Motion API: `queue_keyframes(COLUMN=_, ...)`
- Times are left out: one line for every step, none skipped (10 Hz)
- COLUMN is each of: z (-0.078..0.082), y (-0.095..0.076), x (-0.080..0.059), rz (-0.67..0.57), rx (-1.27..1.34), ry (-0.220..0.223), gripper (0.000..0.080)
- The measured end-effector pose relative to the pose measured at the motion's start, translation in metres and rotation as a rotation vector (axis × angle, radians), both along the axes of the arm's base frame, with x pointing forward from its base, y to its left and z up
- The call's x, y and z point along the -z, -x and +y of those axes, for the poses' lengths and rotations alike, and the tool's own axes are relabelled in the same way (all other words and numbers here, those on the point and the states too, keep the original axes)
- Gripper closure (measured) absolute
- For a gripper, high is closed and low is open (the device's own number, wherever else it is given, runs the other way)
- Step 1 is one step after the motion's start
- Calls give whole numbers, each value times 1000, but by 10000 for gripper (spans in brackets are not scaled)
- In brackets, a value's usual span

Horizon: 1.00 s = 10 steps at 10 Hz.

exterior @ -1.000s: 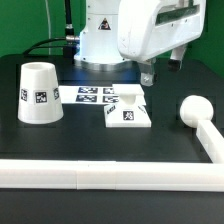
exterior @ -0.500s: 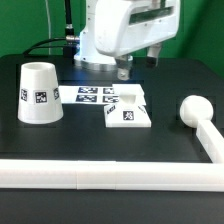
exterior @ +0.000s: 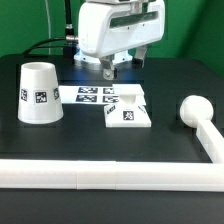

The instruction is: Assemble lamp

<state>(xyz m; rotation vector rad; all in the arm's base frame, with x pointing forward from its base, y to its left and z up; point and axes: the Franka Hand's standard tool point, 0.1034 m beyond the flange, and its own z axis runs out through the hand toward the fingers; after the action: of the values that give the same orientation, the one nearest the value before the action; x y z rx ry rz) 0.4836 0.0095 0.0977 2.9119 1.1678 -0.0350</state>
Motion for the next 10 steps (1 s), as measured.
queue_keyframes(z=0, y=0, x=0, rz=0, rx=68, ry=1, gripper=100)
queue_keyframes(z=0, y=1, x=1, rz=1, rx=154, ry=1, gripper=100)
queue_keyframes(z=1, y=2, x=2, rz=2, rx=282, ry=-2, gripper=100)
queue_keyframes(z=3, y=6, x=5, rz=-6, rx=407, ry=-2, gripper=100)
queue_keyframes(z=4, y=9, x=7, rz=1, rx=492, ry=-6, gripper=100)
queue_keyframes(z=5, y=8, x=7, rz=0, rx=533, ry=-9, gripper=100)
queue_keyframes(z=6, y=8, x=7, rz=3, rx=614, ry=-14, gripper=100)
queue_keyframes(z=7, y=8, x=7, rz=6, rx=675, ry=-19, gripper=100)
queue_keyframes(z=8, y=8, x=8, rz=6, rx=718, ry=-22, gripper=100)
queue_keyframes(z=9, y=11, x=13, rz=4, rx=773, ry=-24, gripper=100)
